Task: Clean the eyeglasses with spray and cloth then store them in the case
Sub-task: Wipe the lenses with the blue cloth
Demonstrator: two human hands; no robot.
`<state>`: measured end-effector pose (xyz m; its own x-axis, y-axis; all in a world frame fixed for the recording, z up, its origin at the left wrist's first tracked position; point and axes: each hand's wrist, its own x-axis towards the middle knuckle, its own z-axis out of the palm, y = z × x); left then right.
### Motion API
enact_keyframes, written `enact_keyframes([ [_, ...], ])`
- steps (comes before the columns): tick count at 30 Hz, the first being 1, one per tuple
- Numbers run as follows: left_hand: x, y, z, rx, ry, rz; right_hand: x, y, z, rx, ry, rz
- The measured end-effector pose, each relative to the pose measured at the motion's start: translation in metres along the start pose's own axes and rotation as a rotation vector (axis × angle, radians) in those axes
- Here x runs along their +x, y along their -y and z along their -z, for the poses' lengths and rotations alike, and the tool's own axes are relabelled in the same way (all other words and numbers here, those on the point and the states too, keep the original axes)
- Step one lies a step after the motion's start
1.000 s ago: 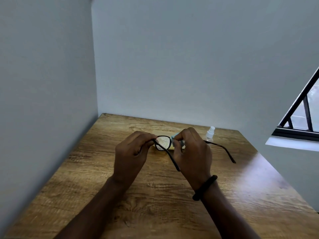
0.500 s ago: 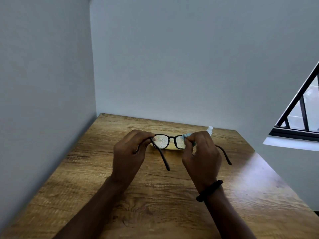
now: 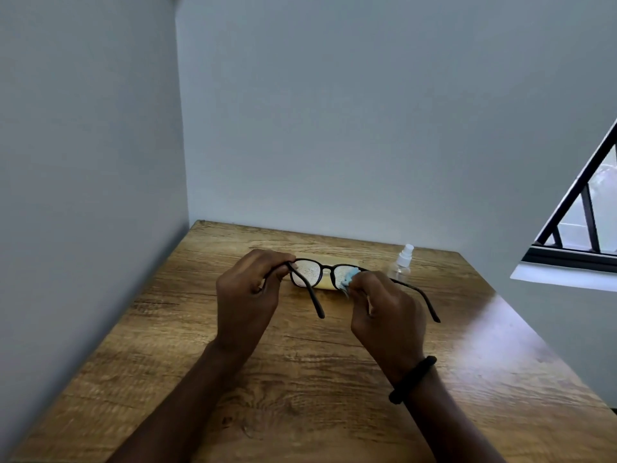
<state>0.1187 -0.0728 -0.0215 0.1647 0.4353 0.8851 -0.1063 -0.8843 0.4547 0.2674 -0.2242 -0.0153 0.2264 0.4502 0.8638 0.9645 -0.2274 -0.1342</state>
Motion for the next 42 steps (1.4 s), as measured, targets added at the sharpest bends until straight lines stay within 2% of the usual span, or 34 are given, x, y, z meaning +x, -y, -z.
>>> enact_keyframes([
  [5, -0.003, 0.000, -0.004, -0.023, 0.022, -0.002, 0.005, -0.004, -0.003, -0.118, -0.034, -0.081],
  [9, -0.002, 0.000, -0.004, -0.014, 0.025, -0.013, 0.015, 0.006, -0.006, -0.091, -0.050, -0.133],
  [14, 0.000, 0.001, -0.002, 0.003, -0.005, 0.008, 0.018, 0.011, -0.007, 0.016, 0.020, -0.091],
  [20, 0.000, 0.001, -0.001, -0.011, -0.023, 0.011, 0.015, 0.009, 0.006, -0.079, 0.124, -0.118],
  [26, -0.001, 0.001, -0.004, -0.015, 0.020, -0.031, 0.023, 0.007, 0.002, -0.085, 0.016, -0.179],
  [30, -0.002, 0.002, -0.004, 0.018, 0.022, -0.014, 0.027, 0.016, -0.001, 0.151, -0.024, -0.266],
  [36, -0.001, 0.003, -0.004, -0.012, -0.003, 0.027, 0.017, 0.033, 0.005, 0.885, -0.185, -0.469],
  [39, 0.000, -0.002, -0.006, -0.081, 0.022, -0.001, 0.022, 0.040, 0.003, 1.034, -0.249, -0.573],
  [42, 0.000, -0.002, -0.005, -0.112, 0.048, -0.020, 0.027, 0.048, -0.003, 1.104, -0.207, -0.577],
])
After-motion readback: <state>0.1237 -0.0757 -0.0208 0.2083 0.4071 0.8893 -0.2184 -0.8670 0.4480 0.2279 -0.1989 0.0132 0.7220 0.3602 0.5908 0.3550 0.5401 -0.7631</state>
